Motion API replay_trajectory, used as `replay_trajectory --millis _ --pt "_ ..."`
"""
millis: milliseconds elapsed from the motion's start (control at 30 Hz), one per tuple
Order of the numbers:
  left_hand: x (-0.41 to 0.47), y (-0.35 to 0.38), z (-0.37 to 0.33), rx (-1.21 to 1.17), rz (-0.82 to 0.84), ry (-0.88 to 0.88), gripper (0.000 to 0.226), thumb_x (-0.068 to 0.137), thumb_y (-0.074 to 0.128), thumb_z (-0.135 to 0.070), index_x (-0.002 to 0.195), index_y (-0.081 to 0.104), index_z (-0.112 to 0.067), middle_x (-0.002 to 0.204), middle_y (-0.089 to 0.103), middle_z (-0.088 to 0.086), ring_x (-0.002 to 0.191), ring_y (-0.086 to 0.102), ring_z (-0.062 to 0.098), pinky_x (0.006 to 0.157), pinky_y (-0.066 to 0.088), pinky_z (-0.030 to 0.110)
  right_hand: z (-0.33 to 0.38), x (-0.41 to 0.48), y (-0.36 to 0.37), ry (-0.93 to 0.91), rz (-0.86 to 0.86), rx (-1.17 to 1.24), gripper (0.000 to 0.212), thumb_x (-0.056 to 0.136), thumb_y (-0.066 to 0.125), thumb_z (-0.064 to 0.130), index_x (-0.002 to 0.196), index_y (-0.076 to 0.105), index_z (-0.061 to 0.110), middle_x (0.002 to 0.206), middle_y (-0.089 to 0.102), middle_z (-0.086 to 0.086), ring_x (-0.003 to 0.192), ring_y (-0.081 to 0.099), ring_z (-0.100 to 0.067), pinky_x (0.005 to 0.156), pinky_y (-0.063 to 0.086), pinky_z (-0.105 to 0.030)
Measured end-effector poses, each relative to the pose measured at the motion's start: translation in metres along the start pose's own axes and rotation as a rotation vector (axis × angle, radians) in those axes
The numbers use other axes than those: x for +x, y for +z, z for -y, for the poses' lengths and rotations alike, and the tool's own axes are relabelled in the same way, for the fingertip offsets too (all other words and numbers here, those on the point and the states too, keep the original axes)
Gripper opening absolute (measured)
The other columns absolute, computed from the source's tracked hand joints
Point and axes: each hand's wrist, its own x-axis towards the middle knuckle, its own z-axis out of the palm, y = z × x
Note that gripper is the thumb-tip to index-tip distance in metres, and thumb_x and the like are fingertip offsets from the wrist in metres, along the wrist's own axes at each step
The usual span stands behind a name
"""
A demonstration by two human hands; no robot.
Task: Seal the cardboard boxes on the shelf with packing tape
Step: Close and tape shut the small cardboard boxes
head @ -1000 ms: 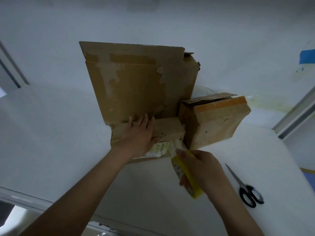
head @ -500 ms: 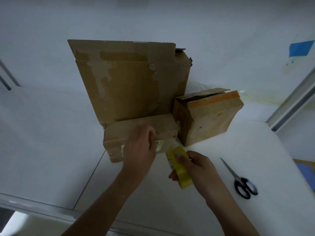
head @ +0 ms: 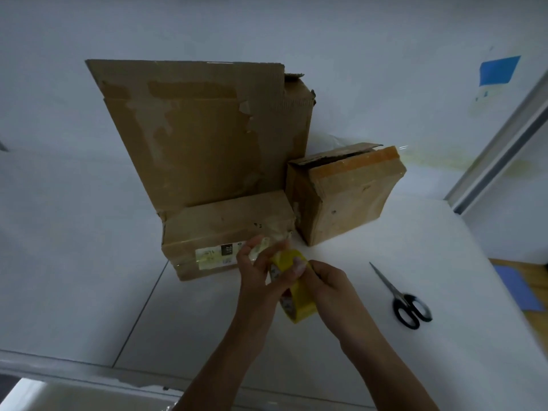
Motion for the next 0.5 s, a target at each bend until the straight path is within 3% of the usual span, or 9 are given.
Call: replay_trajectory --millis 67,100,167,267,367,500 --pt "-0.002 0.001 0.000 -0.024 -0.004 0.014 0.077 0.062 0.077 -0.010 0.126 0.040 -0.031 0.116 0.069 -0.001 0.093 0.070 0.002 0.067 0.055 0.018 -0.008 0.002 -0.008 0.047 -0.005 0.002 0.045 0.101 0.042 0.041 0.092 0.072 0.008 0.085 0.073 -0.004 0.083 0.068 -0.014 0.076 0.052 -0.029" --pt "-0.002 0.001 0.000 -0.034 -0.001 0.012 0.080 0.062 0.077 -0.008 0.128 0.039 -0.030 0.116 0.070 -0.002 0.093 0.070 0.002 0.067 0.055 0.017 -0.013 0.004 -0.014 0.058 -0.007 0.023 0.048 0.100 0.042 0.044 0.091 0.074 0.010 0.088 0.074 -0.006 0.082 0.068 -0.016 0.077 0.052 -0.031" --pt "0.000 -0.003 0.002 -0.029 0.001 0.002 0.087 0.059 0.083 -0.007 0.129 0.038 -0.032 0.115 0.072 -0.005 0.095 0.069 0.001 0.068 0.055 0.018 -0.027 0.007 -0.031 0.050 -0.073 0.000 0.043 0.098 0.047 0.045 0.082 0.076 0.018 0.086 0.074 0.003 0.074 0.065 -0.009 0.073 0.050 -0.028" --pt "0.004 -0.007 0.005 -0.034 -0.018 -0.023 0.091 0.055 0.088 -0.006 0.127 0.039 -0.033 0.110 0.074 -0.008 0.104 0.068 0.009 0.084 0.054 0.034 -0.055 0.013 -0.068 0.092 -0.259 -0.325 0.023 0.093 0.059 0.041 0.082 0.070 0.024 0.085 0.068 0.013 0.077 0.059 -0.004 0.074 0.044 -0.025" --pt "0.006 -0.009 0.006 -0.066 -0.022 -0.038 0.092 0.052 0.087 -0.003 0.127 0.039 -0.028 0.110 0.075 -0.004 0.111 0.067 0.019 0.095 0.050 0.047 -0.092 0.018 -0.103 0.233 -0.441 -0.626 0.013 0.089 0.064 0.037 0.089 0.066 0.024 0.094 0.062 -0.002 0.085 0.061 -0.022 0.076 0.048 -0.031" --pt "0.005 -0.008 0.004 -0.064 -0.004 -0.045 0.102 0.050 0.091 -0.003 0.133 0.038 -0.028 0.104 0.076 -0.002 0.108 0.068 0.019 0.094 0.050 0.047 -0.123 0.021 -0.119 0.384 -0.428 -0.697 0.016 0.083 0.069 0.034 0.086 0.059 0.022 0.096 0.057 -0.009 0.077 0.058 -0.027 0.065 0.047 -0.031"
